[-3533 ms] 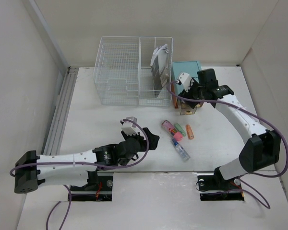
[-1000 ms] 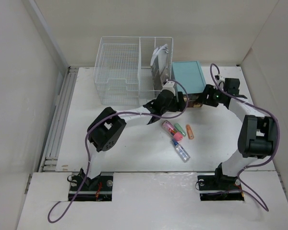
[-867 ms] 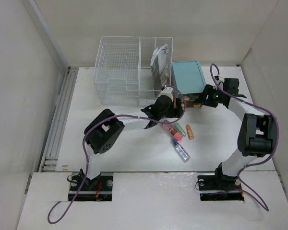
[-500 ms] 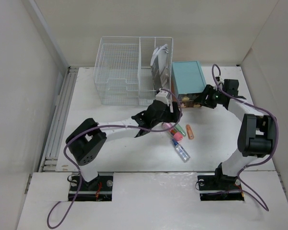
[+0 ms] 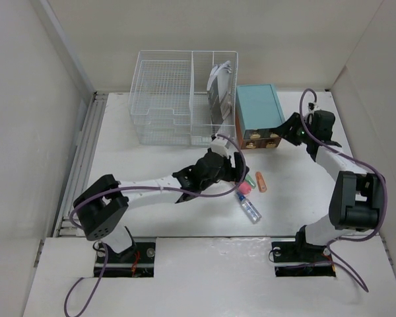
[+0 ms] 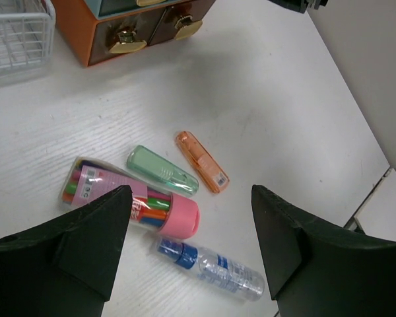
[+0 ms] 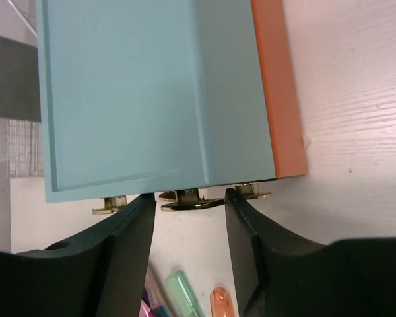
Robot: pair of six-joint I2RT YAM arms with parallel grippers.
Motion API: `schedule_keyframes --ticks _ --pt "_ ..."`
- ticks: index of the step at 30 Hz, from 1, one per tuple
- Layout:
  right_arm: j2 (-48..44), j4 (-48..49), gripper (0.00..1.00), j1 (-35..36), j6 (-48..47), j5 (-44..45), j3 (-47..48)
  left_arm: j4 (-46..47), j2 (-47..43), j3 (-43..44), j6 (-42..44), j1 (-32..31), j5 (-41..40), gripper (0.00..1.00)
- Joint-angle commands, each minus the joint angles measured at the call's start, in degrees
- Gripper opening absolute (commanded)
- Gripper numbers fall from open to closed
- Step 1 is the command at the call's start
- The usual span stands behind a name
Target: Organize the desk
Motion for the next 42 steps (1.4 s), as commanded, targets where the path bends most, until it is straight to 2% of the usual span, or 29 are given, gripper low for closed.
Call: schedule_keyframes --ticks 1,4,8,17,38,42 --pt "-3.45 12.98 0.52 -0.49 4.63 5.66 -2.11 1.67 -4.85 -2.32 -1.14 -1.63 -2.41 0.7" --pt "-4.25 13.52 0.48 -0.49 5.25 7.16 -3.17 1.67 -6.34 -3.9 -1.76 -2.26 -3.03 0.7" --pt "-4.25 13.52 0.48 -0.49 5.25 6.63 -3.17 1.67 -7.4 -5.05 -2.9 -3.39 -4.07 0.7" --pt "-4.5 9.12 0.56 -0.49 2.98 3.03 -3.17 1.14 -12.49 -8.65 -4.48 -5.68 -6.37 0.7" --pt "-5.83 3.76 0.56 2.33 1.83 5.58 -4.41 1.14 -16.19 -11.47 -6.15 -7.88 -8.56 0.7" --pt "-3.55 3.76 0.56 2.33 1.3 6.1 -3.79 1.14 -16.71 -12.0 -6.15 -7.88 -8.56 0.7"
